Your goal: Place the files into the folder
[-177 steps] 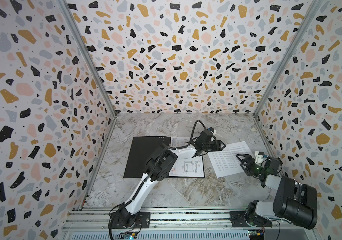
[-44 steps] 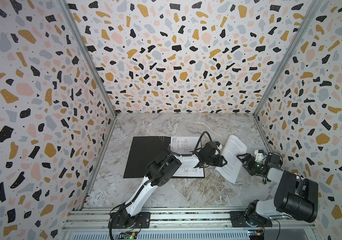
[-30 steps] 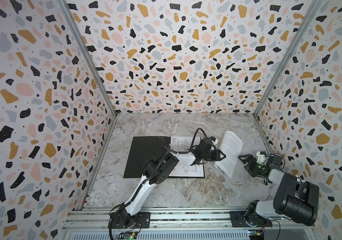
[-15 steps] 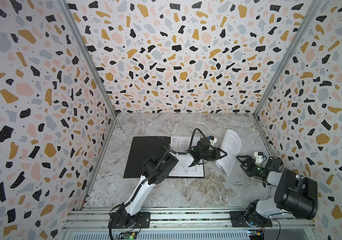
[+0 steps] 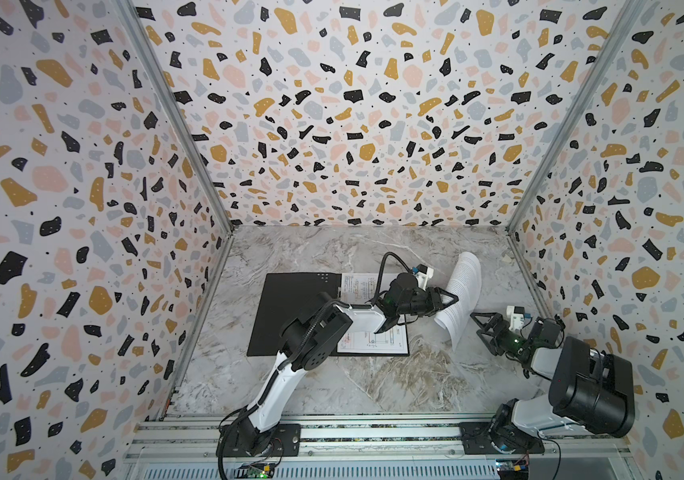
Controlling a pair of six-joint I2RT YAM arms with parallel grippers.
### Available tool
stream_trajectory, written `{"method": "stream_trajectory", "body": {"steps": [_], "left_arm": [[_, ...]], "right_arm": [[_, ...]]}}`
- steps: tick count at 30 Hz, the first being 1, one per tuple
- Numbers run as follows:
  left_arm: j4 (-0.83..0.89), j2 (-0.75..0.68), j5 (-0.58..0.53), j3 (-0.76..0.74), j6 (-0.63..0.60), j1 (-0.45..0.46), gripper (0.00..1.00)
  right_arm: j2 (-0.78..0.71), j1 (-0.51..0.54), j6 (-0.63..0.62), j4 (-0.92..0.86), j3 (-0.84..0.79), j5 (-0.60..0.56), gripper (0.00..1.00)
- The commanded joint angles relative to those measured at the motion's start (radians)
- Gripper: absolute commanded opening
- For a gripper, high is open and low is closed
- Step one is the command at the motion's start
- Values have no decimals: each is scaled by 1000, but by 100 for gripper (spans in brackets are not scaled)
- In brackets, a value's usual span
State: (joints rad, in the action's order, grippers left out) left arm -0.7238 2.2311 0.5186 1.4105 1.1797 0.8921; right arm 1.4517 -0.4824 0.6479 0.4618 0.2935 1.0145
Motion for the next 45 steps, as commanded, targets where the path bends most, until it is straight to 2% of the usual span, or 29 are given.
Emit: {"method": "stream_trajectory", "body": {"steps": [1, 7, 13, 20, 29, 36, 45], "left_arm": [[-85, -33, 18, -22, 31, -4, 47], [-98, -32, 14, -29, 41, -3, 46], [-107, -28, 8, -45, 48, -2, 46], [-119, -26, 5, -55, 56, -2, 46], [-113, -20, -5, -71, 48, -2, 45], [-97, -28, -13, -93, 24, -4, 45], [-56, -41, -23, -121, -25, 2, 45]], "right_arm": [[8, 2, 84, 96, -37, 38, 94], [-7, 2, 179, 249, -70, 88, 95], [-25, 2, 199, 275, -71, 90, 95], [-23, 2, 276, 370, -77, 114, 88], [-83, -26, 254, 261, -68, 105, 83], [-133, -71, 199, 91, -26, 87, 82], [-140, -85, 203, 42, -8, 88, 77]]}}
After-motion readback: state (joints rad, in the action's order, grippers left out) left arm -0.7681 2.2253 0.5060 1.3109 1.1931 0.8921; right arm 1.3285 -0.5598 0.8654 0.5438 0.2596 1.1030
